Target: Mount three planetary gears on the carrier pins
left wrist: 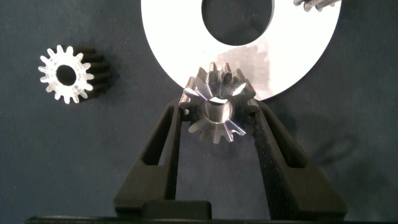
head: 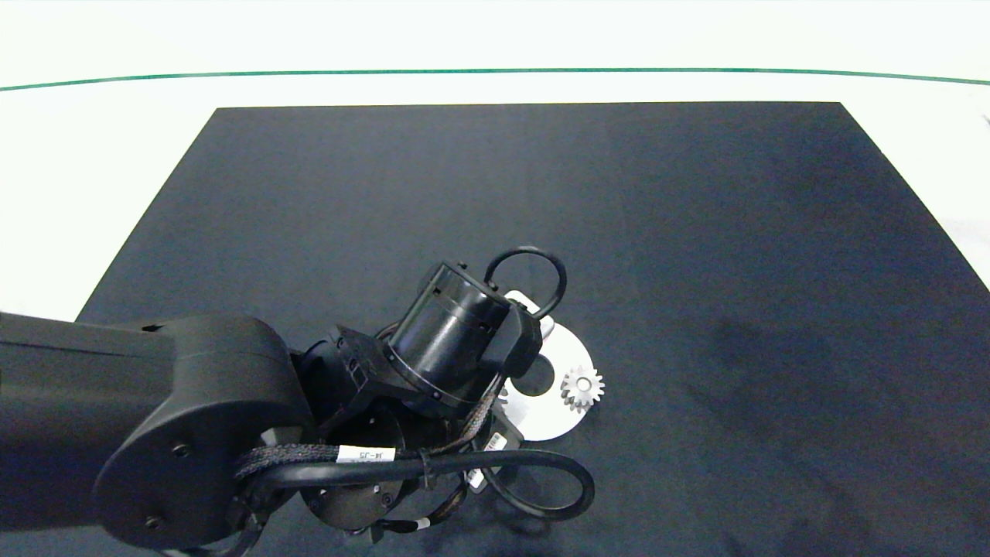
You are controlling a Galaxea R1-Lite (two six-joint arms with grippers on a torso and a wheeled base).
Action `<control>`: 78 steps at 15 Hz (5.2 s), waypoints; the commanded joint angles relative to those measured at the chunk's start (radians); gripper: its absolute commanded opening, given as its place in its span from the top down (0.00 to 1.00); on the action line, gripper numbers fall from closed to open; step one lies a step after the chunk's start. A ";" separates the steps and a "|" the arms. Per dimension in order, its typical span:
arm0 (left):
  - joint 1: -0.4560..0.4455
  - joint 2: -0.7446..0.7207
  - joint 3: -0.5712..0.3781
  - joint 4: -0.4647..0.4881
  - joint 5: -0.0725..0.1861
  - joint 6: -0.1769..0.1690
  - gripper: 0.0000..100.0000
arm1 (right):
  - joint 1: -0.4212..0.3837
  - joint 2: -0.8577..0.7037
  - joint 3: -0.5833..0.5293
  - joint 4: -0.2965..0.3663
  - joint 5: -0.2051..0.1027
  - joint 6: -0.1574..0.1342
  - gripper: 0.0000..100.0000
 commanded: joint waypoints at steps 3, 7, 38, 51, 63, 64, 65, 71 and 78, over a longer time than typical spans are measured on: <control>0.005 -0.004 -0.003 0.003 0.003 0.007 1.00 | 0.000 -0.001 0.000 0.000 -0.002 -0.002 0.00; 0.006 -0.002 -0.006 0.001 0.003 0.009 1.00 | 0.000 -0.001 0.000 0.002 0.000 -0.008 0.00; 0.008 -0.013 0.018 0.000 0.006 0.027 1.00 | 0.000 -0.001 0.001 0.002 0.000 -0.008 0.00; -0.009 0.015 -0.022 -0.003 0.006 0.021 1.00 | 0.000 -0.001 0.003 0.002 0.005 -0.010 0.00; 0.106 -0.116 -0.052 0.000 0.006 0.012 1.00 | 0.000 0.002 0.015 0.002 0.021 -0.013 0.00; 0.154 -0.128 -0.057 0.000 0.006 0.007 1.00 | 0.002 0.002 0.016 0.002 0.021 -0.017 0.00; 0.178 -0.131 -0.060 -0.003 0.006 0.006 0.00 | 0.002 0.000 0.016 0.002 0.021 -0.019 0.00; 0.183 -0.116 -0.101 -0.008 0.005 -0.080 0.00 | 0.002 -0.001 0.020 0.002 0.021 -0.019 0.00; 0.183 -0.063 -0.106 -0.011 0.002 -0.158 0.00 | 0.000 -0.011 0.018 0.002 0.020 -0.022 0.00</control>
